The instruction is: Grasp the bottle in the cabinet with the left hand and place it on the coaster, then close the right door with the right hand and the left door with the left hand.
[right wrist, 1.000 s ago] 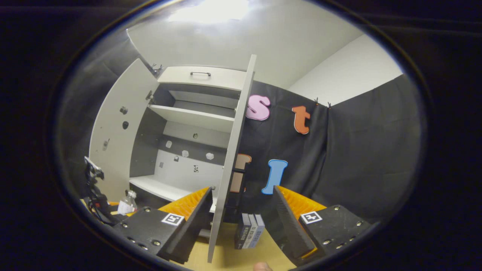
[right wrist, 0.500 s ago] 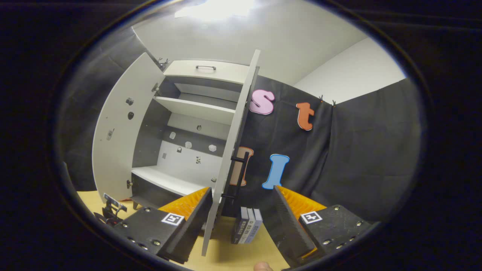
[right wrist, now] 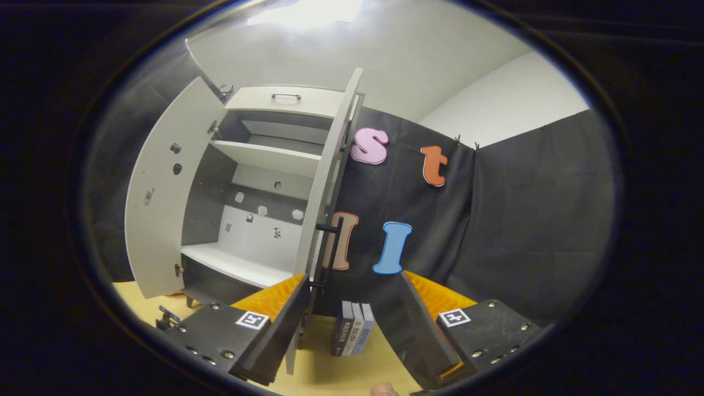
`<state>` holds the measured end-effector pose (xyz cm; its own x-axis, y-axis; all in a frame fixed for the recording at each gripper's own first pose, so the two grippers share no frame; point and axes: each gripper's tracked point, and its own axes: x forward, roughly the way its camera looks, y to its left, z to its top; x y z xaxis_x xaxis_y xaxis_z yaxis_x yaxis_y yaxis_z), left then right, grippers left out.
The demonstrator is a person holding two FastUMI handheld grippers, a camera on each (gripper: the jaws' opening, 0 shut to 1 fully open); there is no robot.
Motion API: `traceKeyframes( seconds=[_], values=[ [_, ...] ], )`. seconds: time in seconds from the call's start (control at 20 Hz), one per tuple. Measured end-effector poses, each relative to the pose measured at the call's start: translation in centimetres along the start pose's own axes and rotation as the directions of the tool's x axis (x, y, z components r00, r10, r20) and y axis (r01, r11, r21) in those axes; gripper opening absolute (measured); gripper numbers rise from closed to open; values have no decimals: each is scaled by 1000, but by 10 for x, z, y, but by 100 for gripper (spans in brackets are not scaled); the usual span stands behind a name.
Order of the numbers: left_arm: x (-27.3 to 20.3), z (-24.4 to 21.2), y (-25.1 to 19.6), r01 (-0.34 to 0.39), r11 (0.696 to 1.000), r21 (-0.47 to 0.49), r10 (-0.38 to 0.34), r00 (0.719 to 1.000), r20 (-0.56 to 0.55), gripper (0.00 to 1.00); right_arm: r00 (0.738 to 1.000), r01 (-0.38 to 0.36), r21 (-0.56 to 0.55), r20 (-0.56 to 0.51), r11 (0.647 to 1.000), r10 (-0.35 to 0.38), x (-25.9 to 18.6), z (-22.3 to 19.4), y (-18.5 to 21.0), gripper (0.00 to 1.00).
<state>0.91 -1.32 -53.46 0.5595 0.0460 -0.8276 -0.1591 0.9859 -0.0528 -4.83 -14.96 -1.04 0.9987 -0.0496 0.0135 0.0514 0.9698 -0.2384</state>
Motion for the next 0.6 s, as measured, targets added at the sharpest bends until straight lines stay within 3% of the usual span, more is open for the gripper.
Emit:
traceKeyframes(
  seconds=[0.25, 0.35, 0.45, 0.6],
  values=[
    [6, -2, -3, -7, 1000, 20, 9, 998, -67, 81, 1000, 10, 5, -13, 1000, -10, 1, -4, 3, 95],
    [7, -2, -1, -5, 1000, 23, 7, 996, -93, 86, 1000, 17, 8, -17, 1000, -16, 2, -6, 3, 95],
    [8, 0, 1, -9, 1000, 13, 10, 993, -121, 96, 999, 27, 15, -20, 1000, -27, 2, -7, 2, 95],
    [13, 11, 4, -17, 1000, -2, 17, 991, -134, 93, 999, 43, 30, -31, 999, -42, 2, -11, 0, 95]
  ],
)
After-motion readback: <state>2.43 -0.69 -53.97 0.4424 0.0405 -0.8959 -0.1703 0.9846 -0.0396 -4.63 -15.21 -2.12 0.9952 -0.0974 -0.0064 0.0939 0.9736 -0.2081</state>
